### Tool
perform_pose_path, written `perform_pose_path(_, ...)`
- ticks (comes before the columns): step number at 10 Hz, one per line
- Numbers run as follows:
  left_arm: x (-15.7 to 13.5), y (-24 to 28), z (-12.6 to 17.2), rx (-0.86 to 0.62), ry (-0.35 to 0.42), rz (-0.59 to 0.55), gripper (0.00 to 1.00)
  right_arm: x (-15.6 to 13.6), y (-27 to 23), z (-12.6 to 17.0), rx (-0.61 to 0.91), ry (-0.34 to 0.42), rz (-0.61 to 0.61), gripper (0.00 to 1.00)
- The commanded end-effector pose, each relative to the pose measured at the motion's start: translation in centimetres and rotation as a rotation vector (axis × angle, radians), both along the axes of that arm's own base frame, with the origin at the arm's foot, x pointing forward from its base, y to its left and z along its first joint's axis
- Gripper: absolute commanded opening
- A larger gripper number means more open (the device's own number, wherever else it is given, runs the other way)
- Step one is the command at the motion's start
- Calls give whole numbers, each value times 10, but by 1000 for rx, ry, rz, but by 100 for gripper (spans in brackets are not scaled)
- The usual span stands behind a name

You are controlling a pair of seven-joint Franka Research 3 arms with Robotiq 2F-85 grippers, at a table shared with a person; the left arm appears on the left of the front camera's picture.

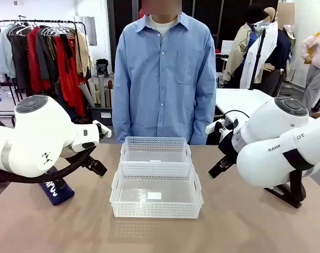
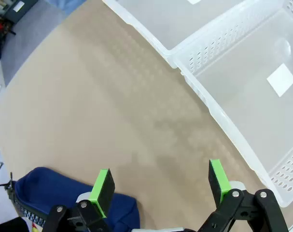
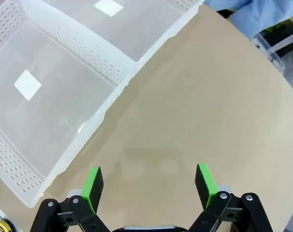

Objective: Distribute items into two baskets.
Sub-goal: Pick up the Pencil pouch that the person points to.

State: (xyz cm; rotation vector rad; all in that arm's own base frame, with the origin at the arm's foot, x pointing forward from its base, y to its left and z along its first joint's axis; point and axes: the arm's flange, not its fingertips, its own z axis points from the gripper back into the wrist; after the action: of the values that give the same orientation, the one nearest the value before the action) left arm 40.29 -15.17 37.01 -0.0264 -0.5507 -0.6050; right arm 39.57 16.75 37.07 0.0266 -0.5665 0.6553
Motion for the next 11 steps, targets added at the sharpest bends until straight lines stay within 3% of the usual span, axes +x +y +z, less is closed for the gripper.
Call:
perform_pose_path(1,0,0,0,0,0,0,100,0,0,0,0,0,0,100)
perform_pose_path(11,0,0,0,0,0,0,100,0,0,0,0,0,0,100)
